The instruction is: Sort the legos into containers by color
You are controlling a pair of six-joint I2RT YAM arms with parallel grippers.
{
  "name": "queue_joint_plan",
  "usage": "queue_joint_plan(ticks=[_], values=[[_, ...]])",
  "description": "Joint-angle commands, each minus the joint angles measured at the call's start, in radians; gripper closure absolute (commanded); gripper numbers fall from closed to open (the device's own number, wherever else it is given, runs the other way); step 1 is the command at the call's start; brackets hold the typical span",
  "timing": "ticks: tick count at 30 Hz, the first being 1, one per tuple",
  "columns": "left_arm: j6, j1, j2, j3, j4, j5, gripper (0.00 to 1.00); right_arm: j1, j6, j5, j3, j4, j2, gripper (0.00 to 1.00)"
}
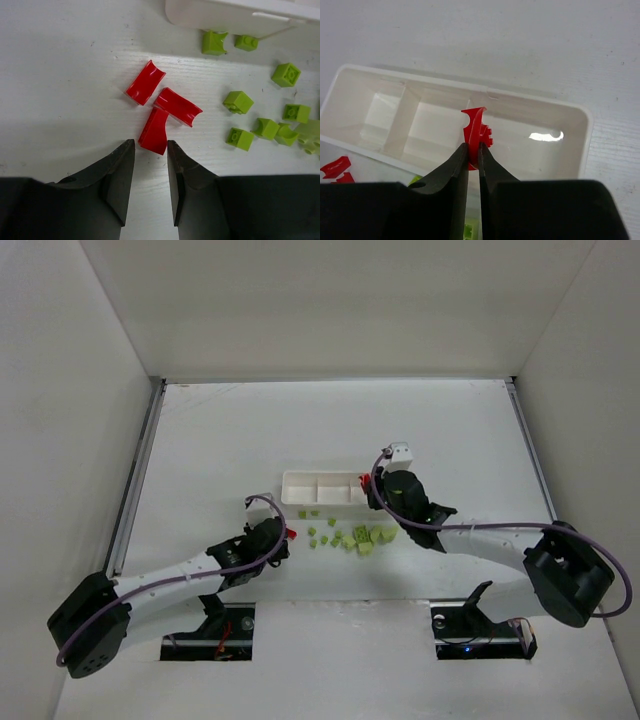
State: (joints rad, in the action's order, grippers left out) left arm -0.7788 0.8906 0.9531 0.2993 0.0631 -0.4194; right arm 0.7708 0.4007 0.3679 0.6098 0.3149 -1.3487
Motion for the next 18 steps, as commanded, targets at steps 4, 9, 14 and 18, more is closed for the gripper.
queue_joint_plan(ticks=[4, 9, 14, 18], values=[[0.042, -0.012, 0.082, 0.049, -0.089, -0.021, 0.69, -0.017, 0.03, 0.054, -0.013, 0.021, 0.009, 0.49], [0.047, -0.014, 0.127, 0.046, -0.12, -0.024, 0.7, -0.015, 0.027, 0.065, -0.028, 0.036, 0.032, 0.44], [0.042, -0.015, 0.122, 0.032, -0.123, -0.055, 0.76, -0.011, 0.027, 0.062, -0.041, 0.061, 0.049, 0.45], [0.05, 0.02, 0.102, 0.064, -0.074, -0.059, 0.89, -0.008, 0.027, 0.063, -0.053, 0.084, 0.071, 0.45]])
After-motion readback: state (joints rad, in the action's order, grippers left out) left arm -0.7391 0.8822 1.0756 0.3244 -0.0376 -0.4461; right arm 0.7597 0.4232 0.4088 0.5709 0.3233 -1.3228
